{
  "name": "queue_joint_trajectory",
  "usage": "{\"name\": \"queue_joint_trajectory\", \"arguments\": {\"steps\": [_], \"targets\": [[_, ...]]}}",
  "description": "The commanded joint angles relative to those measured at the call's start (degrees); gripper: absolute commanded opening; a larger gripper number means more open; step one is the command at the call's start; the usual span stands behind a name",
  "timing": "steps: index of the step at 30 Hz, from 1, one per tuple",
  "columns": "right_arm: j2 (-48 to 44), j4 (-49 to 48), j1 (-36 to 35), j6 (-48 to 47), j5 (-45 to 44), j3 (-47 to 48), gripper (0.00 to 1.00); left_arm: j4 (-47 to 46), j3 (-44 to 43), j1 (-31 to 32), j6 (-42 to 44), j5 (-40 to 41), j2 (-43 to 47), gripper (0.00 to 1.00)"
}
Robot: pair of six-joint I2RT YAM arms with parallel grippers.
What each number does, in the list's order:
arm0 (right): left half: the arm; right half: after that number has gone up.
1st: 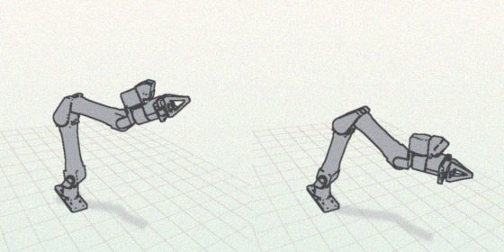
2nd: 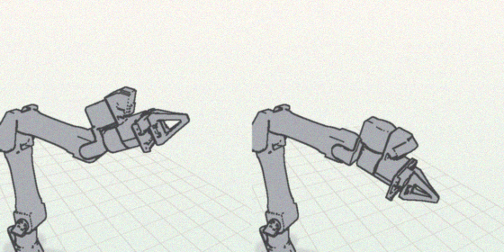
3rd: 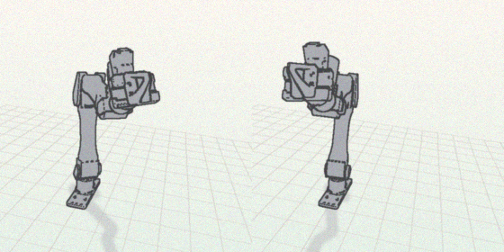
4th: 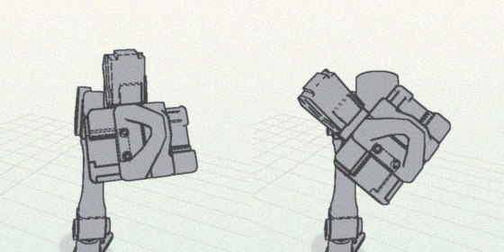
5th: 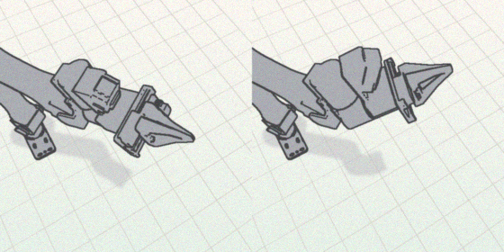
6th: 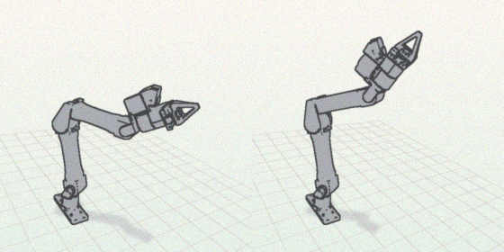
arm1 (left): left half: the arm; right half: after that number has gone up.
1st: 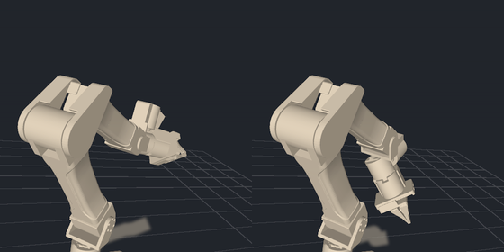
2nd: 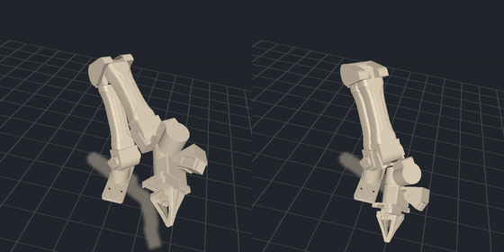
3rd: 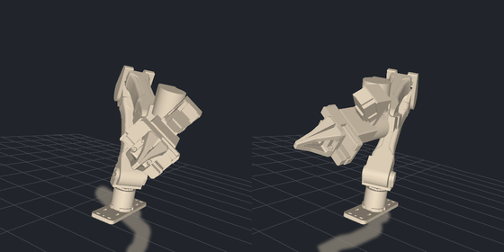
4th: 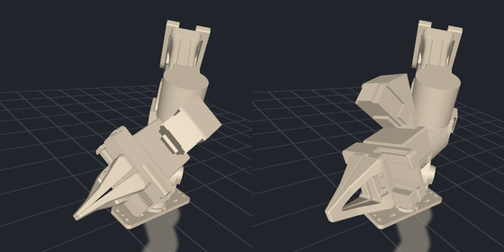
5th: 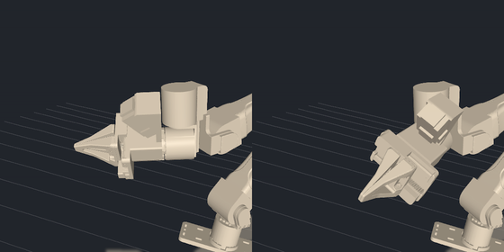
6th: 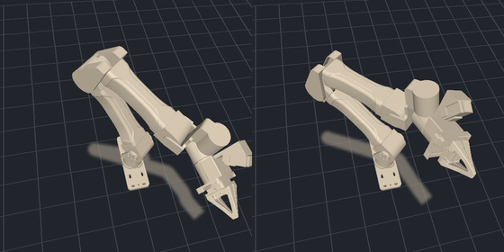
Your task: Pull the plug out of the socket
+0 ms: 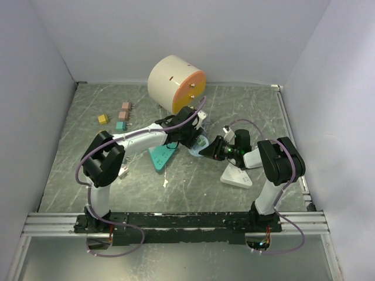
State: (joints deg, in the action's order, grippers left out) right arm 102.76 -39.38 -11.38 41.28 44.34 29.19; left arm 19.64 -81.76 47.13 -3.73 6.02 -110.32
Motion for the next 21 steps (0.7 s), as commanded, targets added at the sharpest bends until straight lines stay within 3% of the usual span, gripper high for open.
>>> {"name": "queue_joint_trajectory", "arguments": {"steps": [1, 5, 12, 16, 19, 21], "targets": [[3.07, 7.75, -0.79, -4.44, -3.39, -1.71, 0.00, -1.62, -1.55, -0.88, 2.88, -2.38, -1.27, 0.67], [3.40, 7.83, -0.84, -4.53, -3.33, -1.55, 0.00, -5.30, -0.25, -1.85, 3.71, -7.53, -1.21, 0.63], [4.91, 7.08, -0.82, -4.11, -2.53, -1.25, 0.00, -7.92, 0.03, -2.05, 3.95, -9.51, -2.40, 0.53], [4.92, 7.18, -0.82, -4.01, -2.92, -1.24, 0.00, -9.08, 2.05, -2.09, 3.90, -8.87, -1.16, 0.36], [4.88, 6.87, -0.79, -3.47, -3.41, -1.21, 0.00, -11.11, 4.72, -2.00, 3.37, -8.29, 1.49, 0.11], [5.66, 6.23, -0.74, -2.71, -3.02, -0.98, 0.00, -12.99, 7.23, -1.68, 2.68, -7.67, 3.65, 0.07]]}}
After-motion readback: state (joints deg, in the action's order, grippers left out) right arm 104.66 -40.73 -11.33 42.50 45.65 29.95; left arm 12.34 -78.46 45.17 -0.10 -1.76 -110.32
